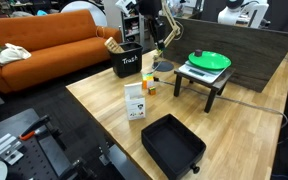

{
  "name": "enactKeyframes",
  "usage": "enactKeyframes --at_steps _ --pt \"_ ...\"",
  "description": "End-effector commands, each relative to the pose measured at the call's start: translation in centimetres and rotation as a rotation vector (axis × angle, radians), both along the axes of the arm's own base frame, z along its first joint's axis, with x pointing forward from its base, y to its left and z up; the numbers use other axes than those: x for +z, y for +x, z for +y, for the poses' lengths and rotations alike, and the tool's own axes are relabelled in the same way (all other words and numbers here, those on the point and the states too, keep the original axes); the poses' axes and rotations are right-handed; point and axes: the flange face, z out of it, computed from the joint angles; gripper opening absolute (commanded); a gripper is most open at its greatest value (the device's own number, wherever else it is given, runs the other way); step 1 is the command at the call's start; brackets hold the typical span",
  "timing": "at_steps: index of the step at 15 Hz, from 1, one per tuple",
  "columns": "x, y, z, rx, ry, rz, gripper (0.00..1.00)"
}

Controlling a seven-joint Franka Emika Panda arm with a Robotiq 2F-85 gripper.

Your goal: Pick the Rubik's cube and put it on the plate

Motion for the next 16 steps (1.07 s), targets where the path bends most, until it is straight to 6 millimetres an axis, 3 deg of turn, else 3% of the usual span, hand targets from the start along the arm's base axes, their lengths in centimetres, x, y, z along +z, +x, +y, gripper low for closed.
enactKeyframes --at_steps 1,6,7,8,16 --pt "1.2 -1.8 -2.1 -0.121 0.016 -0.046 0.08" --pt "1.5 -2.5 -8.6 -0.291 0.030 -0.055 0.08" --pt "1.4 -2.4 -8.0 -0.252 0.022 -0.038 0.08" --pt "1.4 -2.6 -8.7 -0.263 0.022 -0.037 0.33" --pt "1.4 -2.4 -8.0 -0.251 0.024 -0.036 0.33"
